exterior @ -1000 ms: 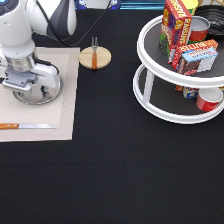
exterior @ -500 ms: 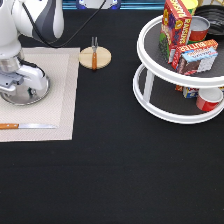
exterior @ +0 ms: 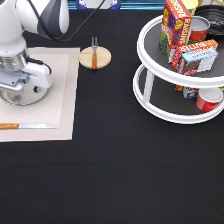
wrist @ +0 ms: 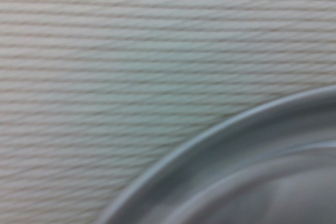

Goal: Arrange plate and fork

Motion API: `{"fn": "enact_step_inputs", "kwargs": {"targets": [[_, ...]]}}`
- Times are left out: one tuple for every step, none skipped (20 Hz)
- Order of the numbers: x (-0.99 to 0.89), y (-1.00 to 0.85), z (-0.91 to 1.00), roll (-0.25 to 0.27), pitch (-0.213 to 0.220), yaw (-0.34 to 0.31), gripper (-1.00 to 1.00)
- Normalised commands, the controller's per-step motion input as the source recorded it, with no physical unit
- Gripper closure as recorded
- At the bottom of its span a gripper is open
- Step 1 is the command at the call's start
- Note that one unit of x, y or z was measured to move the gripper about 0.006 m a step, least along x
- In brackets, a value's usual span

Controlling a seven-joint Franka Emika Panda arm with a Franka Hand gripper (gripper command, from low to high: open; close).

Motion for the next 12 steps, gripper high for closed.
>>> {"fn": "enact_step_inputs", "kwargs": {"targets": [[-0.51, 0.70, 0.59, -0.050, 0.020, 0.032, -1.00], [-0.57, 0.69, 0.63, -0.062, 0.003, 0.041, -1.00], [-0.67, 0.68, 0.71, -0.078, 0.000, 0.070, -1.00], [-0.75, 0.69, 0.65, -0.080, -0.017, 0.059, -1.00], [-0.81, 0.67, 0.60, -0.087, -0.039, 0.048, -1.00], [-0.85, 0.67, 0.52, -0.089, -0.062, 0.029, -1.00], [-0.81, 0.73, 0.46, -0.086, -0.090, 0.002, -1.00], [-0.87, 0.69, 0.43, -0.081, -0.116, 0.000, -1.00], [-0.89, 0.64, 0.27, -0.062, -0.148, 0.000, -1.00], [-0.85, 0.66, 0.24, -0.065, -0.160, 0.000, -1.00], [-0.80, 0.66, 0.15, -0.063, -0.188, 0.000, -1.00], [-0.79, 0.63, 0.09, -0.064, -0.204, 0.000, -1.00]]}}
